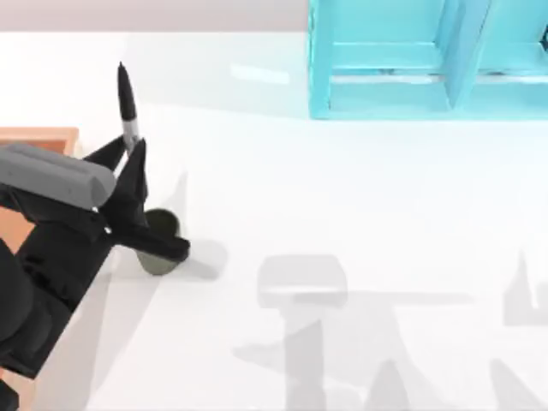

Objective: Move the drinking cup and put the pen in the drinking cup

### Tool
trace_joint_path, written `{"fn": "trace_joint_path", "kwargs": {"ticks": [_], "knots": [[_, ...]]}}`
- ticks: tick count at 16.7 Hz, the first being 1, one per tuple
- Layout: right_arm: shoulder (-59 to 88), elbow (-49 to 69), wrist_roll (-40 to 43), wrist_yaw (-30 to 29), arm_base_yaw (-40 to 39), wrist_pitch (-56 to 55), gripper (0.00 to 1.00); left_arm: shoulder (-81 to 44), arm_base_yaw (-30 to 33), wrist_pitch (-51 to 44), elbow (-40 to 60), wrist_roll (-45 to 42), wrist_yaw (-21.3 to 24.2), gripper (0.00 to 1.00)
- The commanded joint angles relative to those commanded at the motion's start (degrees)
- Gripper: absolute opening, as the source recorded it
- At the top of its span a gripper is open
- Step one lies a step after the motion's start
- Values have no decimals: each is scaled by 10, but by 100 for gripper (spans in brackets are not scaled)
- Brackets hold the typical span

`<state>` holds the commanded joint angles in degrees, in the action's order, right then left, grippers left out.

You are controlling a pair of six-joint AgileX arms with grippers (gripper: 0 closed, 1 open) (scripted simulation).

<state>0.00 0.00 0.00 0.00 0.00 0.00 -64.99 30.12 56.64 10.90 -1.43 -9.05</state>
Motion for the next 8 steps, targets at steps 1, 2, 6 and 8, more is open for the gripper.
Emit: {"fn": "trace_joint_path", "kwargs": {"ticks": [1, 2, 6, 8], "knots": [[0, 0, 0, 0, 0, 0, 100, 17, -5, 26, -15, -2, -1, 0], [0, 0, 0, 0, 0, 0, 100, 32, -9, 46, -29, -4, -1, 0], [0, 0, 0, 0, 0, 0, 100, 55, -19, 72, -57, -10, -1, 0], [0, 0, 0, 0, 0, 0, 100, 55, -19, 72, -57, -10, -1, 0]]}}
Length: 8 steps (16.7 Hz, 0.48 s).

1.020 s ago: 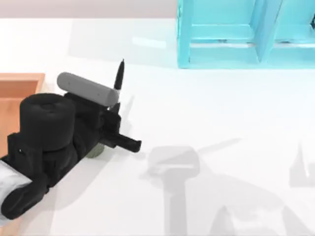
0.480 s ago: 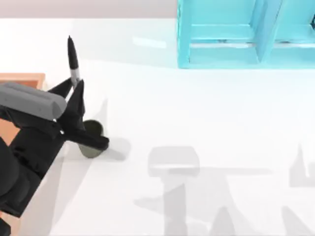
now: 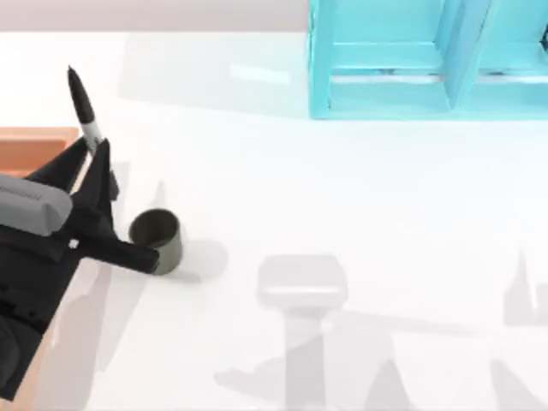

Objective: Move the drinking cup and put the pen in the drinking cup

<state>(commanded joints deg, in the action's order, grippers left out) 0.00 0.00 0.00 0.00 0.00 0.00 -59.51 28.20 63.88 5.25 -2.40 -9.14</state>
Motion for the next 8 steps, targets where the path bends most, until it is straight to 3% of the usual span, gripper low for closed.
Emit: {"fn": "trace_joint_path", "kwargs": {"ticks": [8], "knots": [[0, 0, 0, 0, 0, 0, 100, -68, -4, 53, 19, -1, 8, 0]]}}
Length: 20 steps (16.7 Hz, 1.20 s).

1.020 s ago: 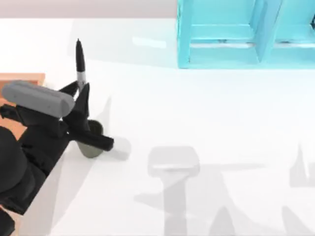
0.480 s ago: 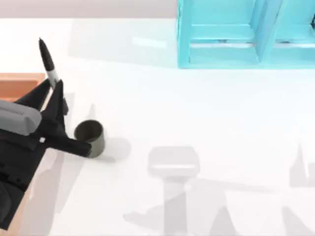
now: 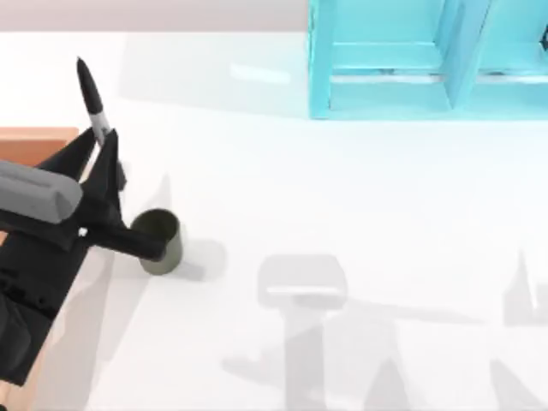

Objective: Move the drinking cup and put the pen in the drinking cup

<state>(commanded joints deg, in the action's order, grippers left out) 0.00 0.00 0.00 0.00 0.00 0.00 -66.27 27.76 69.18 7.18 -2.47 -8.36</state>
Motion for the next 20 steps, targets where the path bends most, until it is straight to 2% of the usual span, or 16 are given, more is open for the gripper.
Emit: {"fn": "trace_joint_path", "kwargs": {"ticks": [6, 11, 20], "knots": [[0, 0, 0, 0, 0, 0, 100, -142, -13, 99, 36, 4, 13, 0], [0, 0, 0, 0, 0, 0, 100, -154, -17, 108, 41, 4, 16, 0], [0, 0, 0, 0, 0, 0, 100, -154, -17, 108, 41, 4, 16, 68]]}}
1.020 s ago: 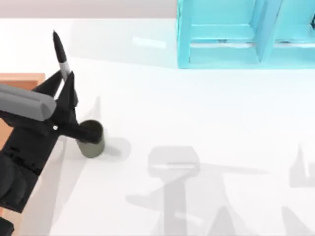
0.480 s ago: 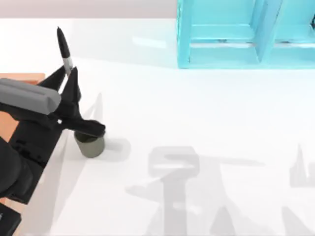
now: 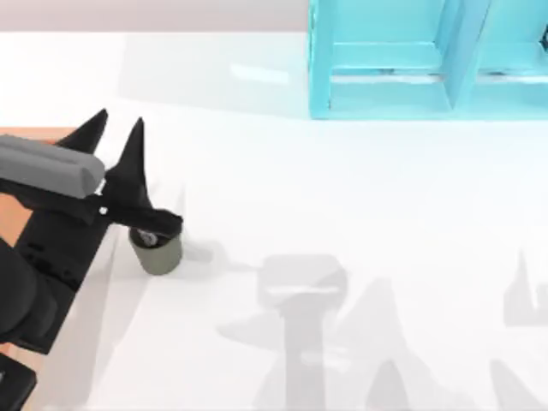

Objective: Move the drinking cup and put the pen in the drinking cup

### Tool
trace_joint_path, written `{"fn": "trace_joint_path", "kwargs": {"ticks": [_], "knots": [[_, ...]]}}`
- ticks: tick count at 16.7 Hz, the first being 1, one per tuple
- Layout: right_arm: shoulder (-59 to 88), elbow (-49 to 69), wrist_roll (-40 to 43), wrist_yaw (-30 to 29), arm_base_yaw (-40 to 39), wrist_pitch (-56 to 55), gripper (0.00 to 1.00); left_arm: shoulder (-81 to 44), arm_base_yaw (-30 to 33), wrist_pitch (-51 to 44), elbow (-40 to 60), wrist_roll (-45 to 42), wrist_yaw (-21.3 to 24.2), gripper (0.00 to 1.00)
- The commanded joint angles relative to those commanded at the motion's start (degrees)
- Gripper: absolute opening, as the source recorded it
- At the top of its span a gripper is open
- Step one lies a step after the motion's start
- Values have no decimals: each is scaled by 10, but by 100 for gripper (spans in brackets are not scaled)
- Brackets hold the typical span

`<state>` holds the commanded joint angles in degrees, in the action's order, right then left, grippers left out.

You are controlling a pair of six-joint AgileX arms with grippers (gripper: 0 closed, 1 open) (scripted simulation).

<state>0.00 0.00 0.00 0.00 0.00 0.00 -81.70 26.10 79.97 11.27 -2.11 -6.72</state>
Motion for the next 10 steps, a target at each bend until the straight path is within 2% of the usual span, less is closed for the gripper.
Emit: {"fn": "trace_joint_path", "kwargs": {"ticks": [4, 10], "knots": [[0, 0, 0, 0, 0, 0, 100, 0, 0, 0, 0, 0, 0, 98], [0, 0, 0, 0, 0, 0, 100, 0, 0, 0, 0, 0, 0, 100]]}}
